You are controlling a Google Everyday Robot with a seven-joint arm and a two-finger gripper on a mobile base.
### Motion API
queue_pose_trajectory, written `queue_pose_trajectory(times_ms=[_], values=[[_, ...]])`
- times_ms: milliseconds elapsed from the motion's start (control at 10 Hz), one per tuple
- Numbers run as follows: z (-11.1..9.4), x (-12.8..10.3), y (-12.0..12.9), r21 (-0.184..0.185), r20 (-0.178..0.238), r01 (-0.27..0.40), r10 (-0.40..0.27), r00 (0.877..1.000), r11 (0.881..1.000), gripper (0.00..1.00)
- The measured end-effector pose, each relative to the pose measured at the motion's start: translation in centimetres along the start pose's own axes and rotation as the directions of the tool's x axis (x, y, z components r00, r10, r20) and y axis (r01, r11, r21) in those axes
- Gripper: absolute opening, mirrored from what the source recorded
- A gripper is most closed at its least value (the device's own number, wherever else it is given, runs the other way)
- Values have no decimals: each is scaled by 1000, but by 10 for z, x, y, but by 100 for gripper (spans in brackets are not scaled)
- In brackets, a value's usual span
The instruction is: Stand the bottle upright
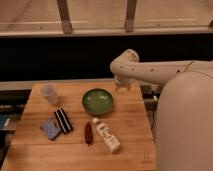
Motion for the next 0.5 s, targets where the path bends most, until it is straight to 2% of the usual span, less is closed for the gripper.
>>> queue_pose_trajectory(times_ms=[300, 500], values=[[1, 9, 1, -5, -18, 6, -6, 1000, 1000, 64], [4, 22, 11, -10, -41, 38, -39, 998, 999, 64]])
